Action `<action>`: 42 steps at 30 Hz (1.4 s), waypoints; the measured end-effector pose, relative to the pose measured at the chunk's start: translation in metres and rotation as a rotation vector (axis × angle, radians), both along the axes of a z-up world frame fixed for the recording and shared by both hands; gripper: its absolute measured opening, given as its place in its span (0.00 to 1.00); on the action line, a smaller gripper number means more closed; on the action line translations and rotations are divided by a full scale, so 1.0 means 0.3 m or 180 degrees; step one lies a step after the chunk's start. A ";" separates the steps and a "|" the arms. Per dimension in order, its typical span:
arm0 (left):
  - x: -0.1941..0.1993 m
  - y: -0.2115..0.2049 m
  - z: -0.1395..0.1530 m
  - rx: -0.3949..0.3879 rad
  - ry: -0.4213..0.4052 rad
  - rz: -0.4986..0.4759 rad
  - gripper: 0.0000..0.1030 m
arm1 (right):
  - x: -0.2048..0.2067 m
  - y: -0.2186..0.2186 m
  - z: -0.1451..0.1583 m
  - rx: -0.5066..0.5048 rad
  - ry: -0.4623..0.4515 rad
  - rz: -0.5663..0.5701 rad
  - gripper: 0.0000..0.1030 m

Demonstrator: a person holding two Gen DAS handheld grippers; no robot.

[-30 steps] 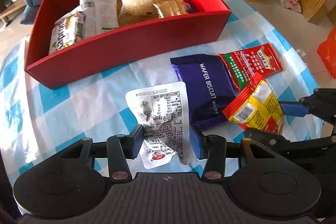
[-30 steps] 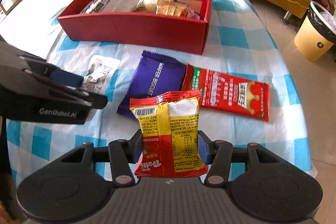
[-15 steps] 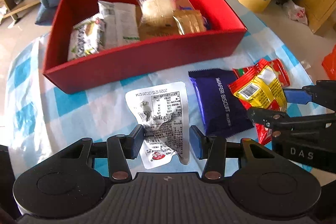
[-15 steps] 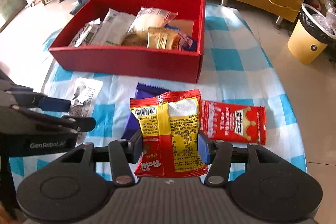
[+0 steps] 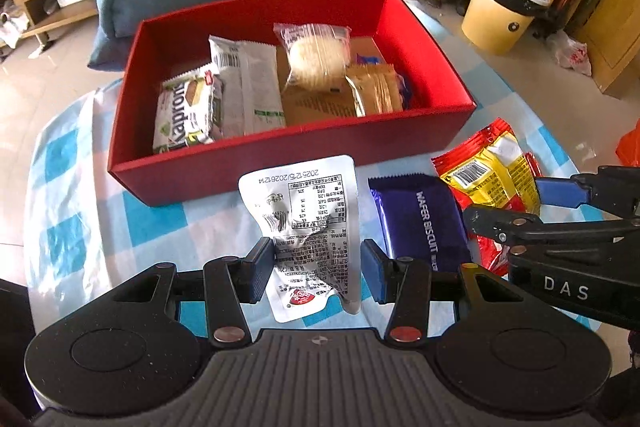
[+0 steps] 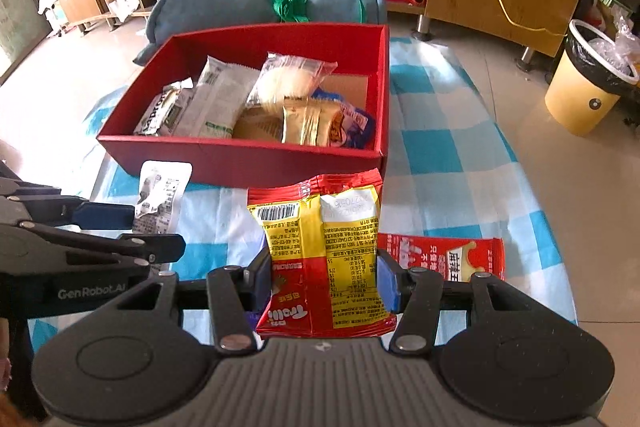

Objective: Organize snacks
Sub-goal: 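Carry the white packet in the left tool while the right tool carries the Trolli bag to the red box, then lower the white packet into the box with the left tool while the right tool lowers the Trolli bag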

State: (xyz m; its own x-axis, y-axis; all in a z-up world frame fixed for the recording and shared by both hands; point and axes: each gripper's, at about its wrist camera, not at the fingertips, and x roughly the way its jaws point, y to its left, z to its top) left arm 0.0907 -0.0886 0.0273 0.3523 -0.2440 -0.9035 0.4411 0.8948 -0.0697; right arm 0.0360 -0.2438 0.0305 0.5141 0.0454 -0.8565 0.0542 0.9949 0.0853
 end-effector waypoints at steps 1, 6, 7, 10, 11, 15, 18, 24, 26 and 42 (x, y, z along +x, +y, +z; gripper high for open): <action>0.001 -0.001 0.004 0.0005 -0.0020 0.0002 0.54 | 0.002 0.001 0.002 -0.0009 -0.0006 0.0003 0.46; 0.011 -0.007 0.021 0.0013 -0.0086 0.0024 0.54 | 0.014 0.002 0.012 -0.0020 -0.0033 -0.0003 0.46; 0.015 -0.008 0.024 0.0011 -0.0092 0.0027 0.54 | 0.019 0.002 0.017 -0.0017 -0.0047 -0.0005 0.46; 0.028 -0.014 0.034 0.0013 -0.0129 0.0045 0.54 | 0.034 0.003 0.037 -0.0009 -0.0105 -0.0008 0.46; 0.033 -0.015 0.039 0.0012 -0.0142 0.0051 0.54 | 0.039 0.004 0.043 -0.0009 -0.0121 -0.0005 0.46; 0.055 -0.015 0.051 0.0005 -0.0178 0.0087 0.54 | 0.065 0.010 0.060 -0.0043 -0.0174 0.0007 0.46; 0.076 -0.018 0.060 0.0006 -0.0206 0.0115 0.54 | 0.086 0.010 0.066 -0.0042 -0.0190 0.0010 0.46; 0.112 -0.035 0.084 0.0026 -0.0315 0.0137 0.54 | 0.127 0.015 0.082 -0.0063 -0.0252 0.0021 0.46; 0.123 -0.035 0.088 0.0034 -0.0337 0.0153 0.54 | 0.142 0.015 0.085 -0.0060 -0.0261 0.0017 0.46; 0.253 -0.045 0.084 0.0100 -0.0371 0.0298 0.54 | 0.288 0.010 0.090 -0.0109 -0.0317 0.0018 0.46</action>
State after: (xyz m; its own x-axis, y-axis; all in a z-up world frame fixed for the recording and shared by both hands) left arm 0.1665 -0.1020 0.0527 0.4751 -0.1775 -0.8619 0.3591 0.9333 0.0057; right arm 0.1224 -0.2407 0.0575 0.5965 0.0203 -0.8023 0.0414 0.9976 0.0560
